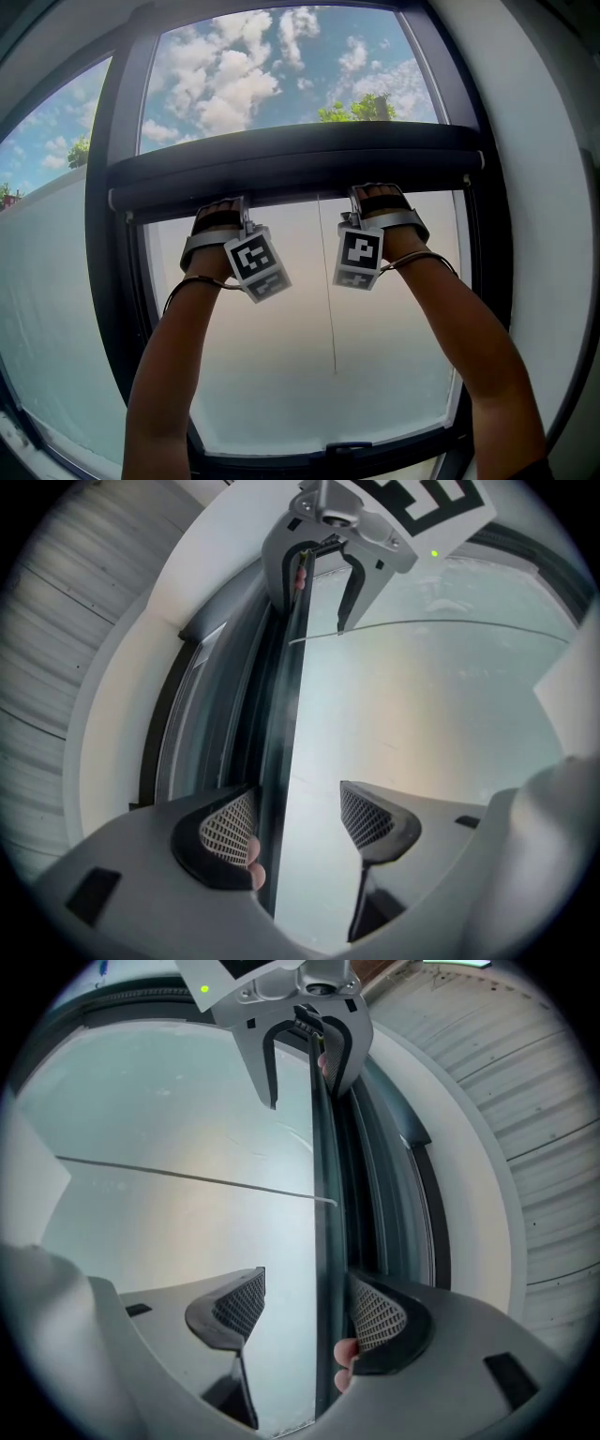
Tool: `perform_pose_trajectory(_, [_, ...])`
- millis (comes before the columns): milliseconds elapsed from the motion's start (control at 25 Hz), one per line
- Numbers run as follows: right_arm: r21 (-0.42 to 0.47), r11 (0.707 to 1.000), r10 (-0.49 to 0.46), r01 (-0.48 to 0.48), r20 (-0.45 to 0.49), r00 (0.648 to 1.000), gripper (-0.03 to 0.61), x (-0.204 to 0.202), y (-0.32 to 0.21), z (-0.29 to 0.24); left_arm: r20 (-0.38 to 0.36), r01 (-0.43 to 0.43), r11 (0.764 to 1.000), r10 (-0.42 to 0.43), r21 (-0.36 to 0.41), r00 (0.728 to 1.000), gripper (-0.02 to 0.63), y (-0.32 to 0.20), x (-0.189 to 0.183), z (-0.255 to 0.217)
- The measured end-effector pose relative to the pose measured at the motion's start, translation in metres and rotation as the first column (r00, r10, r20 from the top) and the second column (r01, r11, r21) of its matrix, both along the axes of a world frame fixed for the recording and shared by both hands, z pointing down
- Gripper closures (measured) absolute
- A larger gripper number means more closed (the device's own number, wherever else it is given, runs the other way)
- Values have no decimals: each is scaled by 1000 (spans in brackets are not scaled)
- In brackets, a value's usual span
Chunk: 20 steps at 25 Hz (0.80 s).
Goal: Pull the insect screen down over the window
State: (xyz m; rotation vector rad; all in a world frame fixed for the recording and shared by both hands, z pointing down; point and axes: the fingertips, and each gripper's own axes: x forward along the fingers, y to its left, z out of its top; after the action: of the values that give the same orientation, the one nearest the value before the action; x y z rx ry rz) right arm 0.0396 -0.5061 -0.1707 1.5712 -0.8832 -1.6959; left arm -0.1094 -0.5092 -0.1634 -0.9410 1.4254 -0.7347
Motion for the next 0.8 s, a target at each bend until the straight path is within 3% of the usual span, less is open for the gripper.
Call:
perform_pose_trajectory(160, [-30,1000,5,-4,25,1000,324,-1,0,2,8,7,1000,-7,-19,1000,351,0,0,2])
perform_pose_trajectory(320, [-56,998,4,-5,-7,1000,324,-1,1,6,-16,0,999,-1,-33,1000,353,4,0,2])
perform_pose_trajectory(480, [-104,994,34,-38,-39,999,324,3,0,17,9,60,998,-59,-29,998,353,3,-1,10])
perform_pose_trajectory(800, [-162,986,36,-41,-35,999,324,4,1,39,4,54,994,-54,-97,999,353,4,0,32])
